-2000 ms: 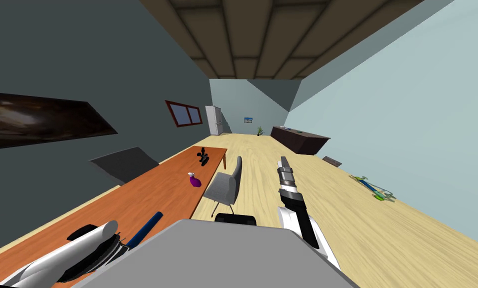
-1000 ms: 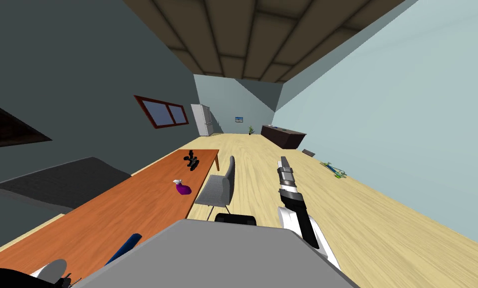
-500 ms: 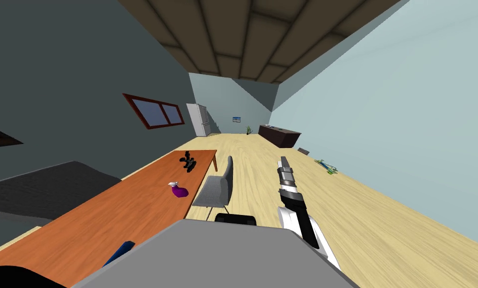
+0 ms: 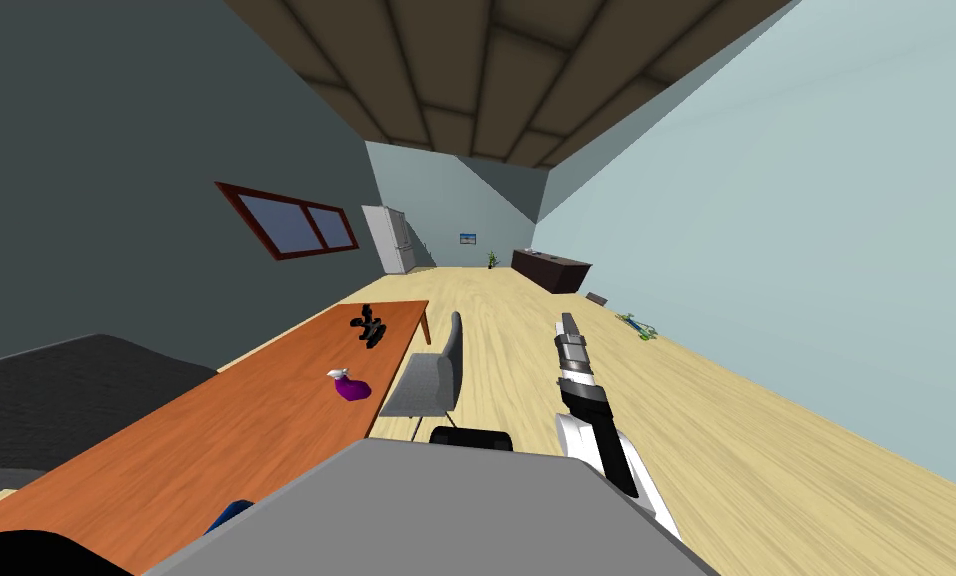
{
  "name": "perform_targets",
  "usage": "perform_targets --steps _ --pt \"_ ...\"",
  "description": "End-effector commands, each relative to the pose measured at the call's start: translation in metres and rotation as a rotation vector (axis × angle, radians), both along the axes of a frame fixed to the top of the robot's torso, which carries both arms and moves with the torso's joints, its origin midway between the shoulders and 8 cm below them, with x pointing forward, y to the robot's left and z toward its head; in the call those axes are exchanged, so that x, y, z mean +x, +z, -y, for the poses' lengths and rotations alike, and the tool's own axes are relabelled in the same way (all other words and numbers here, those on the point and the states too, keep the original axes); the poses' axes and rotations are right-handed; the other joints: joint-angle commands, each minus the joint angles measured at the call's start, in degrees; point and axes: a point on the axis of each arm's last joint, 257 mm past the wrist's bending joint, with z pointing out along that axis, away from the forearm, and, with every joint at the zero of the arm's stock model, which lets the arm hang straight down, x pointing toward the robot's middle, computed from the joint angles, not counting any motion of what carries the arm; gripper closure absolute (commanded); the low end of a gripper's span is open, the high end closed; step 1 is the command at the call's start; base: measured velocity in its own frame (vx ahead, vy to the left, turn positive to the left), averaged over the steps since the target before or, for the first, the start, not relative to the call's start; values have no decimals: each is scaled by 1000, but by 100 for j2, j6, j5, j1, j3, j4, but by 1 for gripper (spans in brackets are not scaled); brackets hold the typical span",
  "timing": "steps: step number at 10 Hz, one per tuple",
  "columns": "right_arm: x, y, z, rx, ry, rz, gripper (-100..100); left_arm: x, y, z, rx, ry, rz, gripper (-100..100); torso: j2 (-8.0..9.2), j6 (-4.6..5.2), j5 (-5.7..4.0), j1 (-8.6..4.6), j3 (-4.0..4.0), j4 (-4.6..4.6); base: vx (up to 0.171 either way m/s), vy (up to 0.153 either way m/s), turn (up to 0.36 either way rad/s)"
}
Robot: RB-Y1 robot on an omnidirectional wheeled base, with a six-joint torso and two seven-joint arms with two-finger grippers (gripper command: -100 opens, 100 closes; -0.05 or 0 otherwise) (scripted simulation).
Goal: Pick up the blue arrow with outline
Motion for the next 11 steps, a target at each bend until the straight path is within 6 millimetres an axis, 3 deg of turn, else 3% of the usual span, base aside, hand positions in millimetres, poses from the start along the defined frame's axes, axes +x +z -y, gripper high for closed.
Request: perform_targets --steps 1,4,5,6,8,9,10,11 --pt "0 0 0 0 0 0 0 0 0 0 0 0 0 100 0 0 0 0 0 0 1 -6 1" --pt "0 0 0 0 0 0 0 -4 -1 5 -16 1 -10 100 13 1 -1 10 14 15 0 0 0" --pt "0 0 0 0 0 0 0 -4 -1 5 -15 1 -9 0 15 1 1 14 15 15 0 0 0" --pt "0 0 0 0 0 0 0 33 -8 12 -37 -31 37 100 16 1 2 16 15 15 20 6 336" --pt "0 0 0 0 0 0 0 35 -8 8 -26 -58 21 100 6 5 43 34 14 21 17 -12 79" --pt "0 0 0 0 0 0 0 69 -13 19 -56 -83 66 100 8 12 44 39 15 23 3 12 303" --pt "0 0 0 0 0 0 0 77 -14 17 -54 -105 62 100 7 4 60 52 16 24 4 8 189" --pt "0 0 0 0 0 0 0 73 -13 15 -46 -119 43 100 8 13 72 58 17 27 2 -1 -14"
